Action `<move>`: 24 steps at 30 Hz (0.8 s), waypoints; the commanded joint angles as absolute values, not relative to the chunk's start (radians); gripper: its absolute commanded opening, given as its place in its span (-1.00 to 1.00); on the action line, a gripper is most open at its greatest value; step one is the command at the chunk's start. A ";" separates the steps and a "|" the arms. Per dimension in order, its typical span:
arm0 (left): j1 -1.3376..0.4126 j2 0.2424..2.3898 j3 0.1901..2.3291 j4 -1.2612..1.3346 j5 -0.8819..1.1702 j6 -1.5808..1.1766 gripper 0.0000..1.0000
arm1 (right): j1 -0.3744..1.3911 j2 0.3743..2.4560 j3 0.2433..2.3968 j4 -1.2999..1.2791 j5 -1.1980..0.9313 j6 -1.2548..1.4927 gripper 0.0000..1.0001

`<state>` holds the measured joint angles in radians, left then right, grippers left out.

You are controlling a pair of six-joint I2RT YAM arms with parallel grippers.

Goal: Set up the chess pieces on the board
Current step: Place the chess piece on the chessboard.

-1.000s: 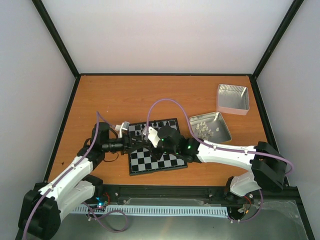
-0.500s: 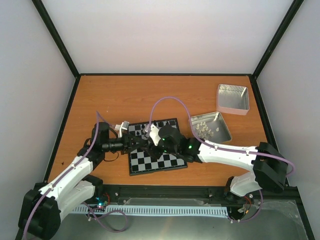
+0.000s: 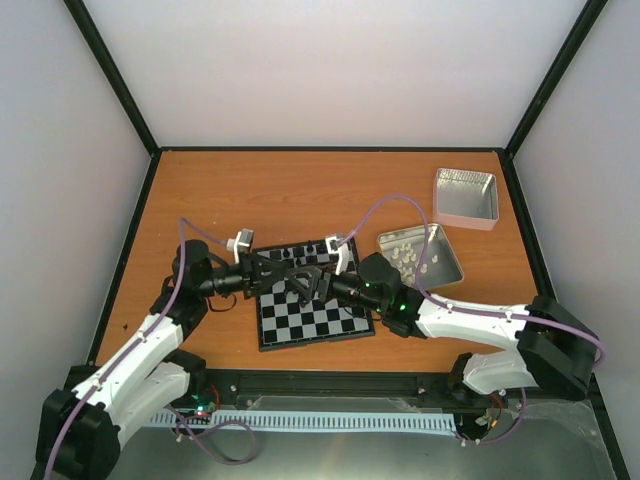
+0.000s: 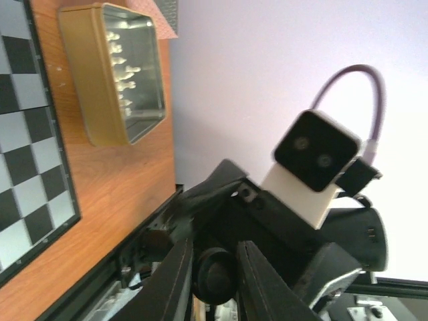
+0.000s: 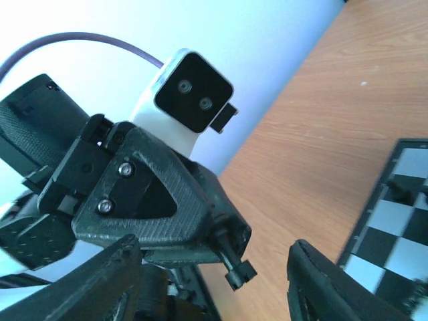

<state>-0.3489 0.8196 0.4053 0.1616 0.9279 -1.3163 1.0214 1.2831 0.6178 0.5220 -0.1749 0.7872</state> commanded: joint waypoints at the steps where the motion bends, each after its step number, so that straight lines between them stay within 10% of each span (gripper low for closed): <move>1: -0.351 0.810 0.453 0.287 0.942 -1.453 -0.76 | 1.019 1.319 0.577 0.808 -0.228 0.966 0.14; 24: -0.351 0.794 0.372 0.499 0.971 -1.721 -0.64 | 1.019 1.348 0.557 0.999 -0.163 1.014 -0.76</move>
<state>-0.3489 0.8005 0.3843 0.4770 0.9680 -1.6913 1.0214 1.3449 0.5465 0.9241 -0.1940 1.0134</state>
